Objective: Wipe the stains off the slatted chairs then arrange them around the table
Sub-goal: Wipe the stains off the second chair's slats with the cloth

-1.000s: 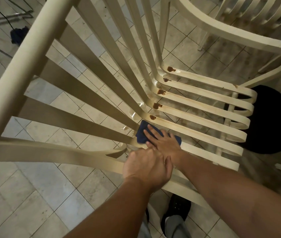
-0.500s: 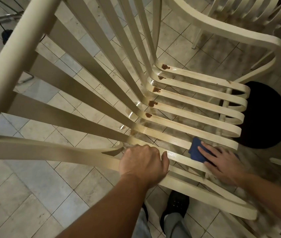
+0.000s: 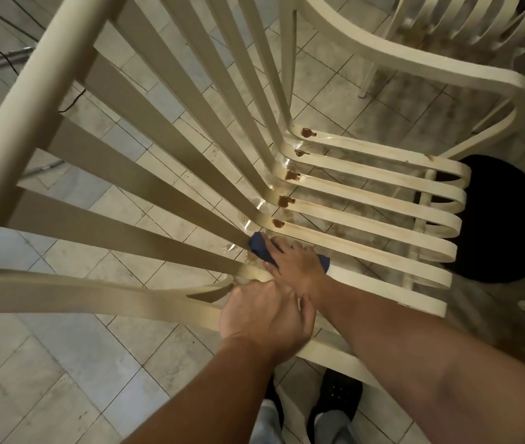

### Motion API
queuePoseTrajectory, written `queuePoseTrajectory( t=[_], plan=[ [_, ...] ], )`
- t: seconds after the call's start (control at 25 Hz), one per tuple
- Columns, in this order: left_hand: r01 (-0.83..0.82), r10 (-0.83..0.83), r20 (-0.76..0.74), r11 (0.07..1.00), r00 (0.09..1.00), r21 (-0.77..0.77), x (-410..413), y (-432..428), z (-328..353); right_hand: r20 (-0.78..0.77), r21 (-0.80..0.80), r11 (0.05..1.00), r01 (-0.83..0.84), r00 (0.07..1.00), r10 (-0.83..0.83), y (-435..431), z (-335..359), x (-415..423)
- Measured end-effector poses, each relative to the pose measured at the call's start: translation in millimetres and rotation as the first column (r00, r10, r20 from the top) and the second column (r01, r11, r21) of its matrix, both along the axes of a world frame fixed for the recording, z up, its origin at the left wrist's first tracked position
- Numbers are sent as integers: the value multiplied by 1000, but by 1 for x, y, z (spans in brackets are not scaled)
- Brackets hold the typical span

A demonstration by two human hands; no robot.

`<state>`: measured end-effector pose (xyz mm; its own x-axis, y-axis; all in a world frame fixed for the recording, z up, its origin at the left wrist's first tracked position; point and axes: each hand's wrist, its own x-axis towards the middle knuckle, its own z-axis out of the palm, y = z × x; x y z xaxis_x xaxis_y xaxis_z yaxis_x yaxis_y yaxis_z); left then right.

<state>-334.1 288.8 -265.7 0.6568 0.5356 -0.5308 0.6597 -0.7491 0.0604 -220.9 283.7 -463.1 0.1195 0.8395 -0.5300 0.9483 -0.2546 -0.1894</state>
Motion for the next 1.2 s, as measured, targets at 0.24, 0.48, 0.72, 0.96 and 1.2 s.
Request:
queuePoseTrajectory(
  t=[0.24, 0.48, 0.72, 0.96, 1.2],
  plan=[
    [-9, 9, 12, 1000, 1000, -14, -1, 0, -1, -4, 131, 987, -95, 995, 96, -80, -3, 53],
    [-16, 17, 37, 1000, 999, -21, -2, -1, -3, -13, 155, 988, 20, 1000, -18, -128, 5, 86],
    [1, -2, 23, 1000, 1000, 14, -1, -1, -4, 3, 103, 995, 13, 1000, -13, -50, 2, 33],
    [-3, 3, -9, 1000, 1000, 19, -2, -2, -7, -22, 119, 993, -17, 1000, 19, 7, 3, -7],
    [-32, 33, -21, 999, 999, 44, 1, -5, -5, -37, 95, 994, -51, 998, 54, -30, 6, 13]
  ],
)
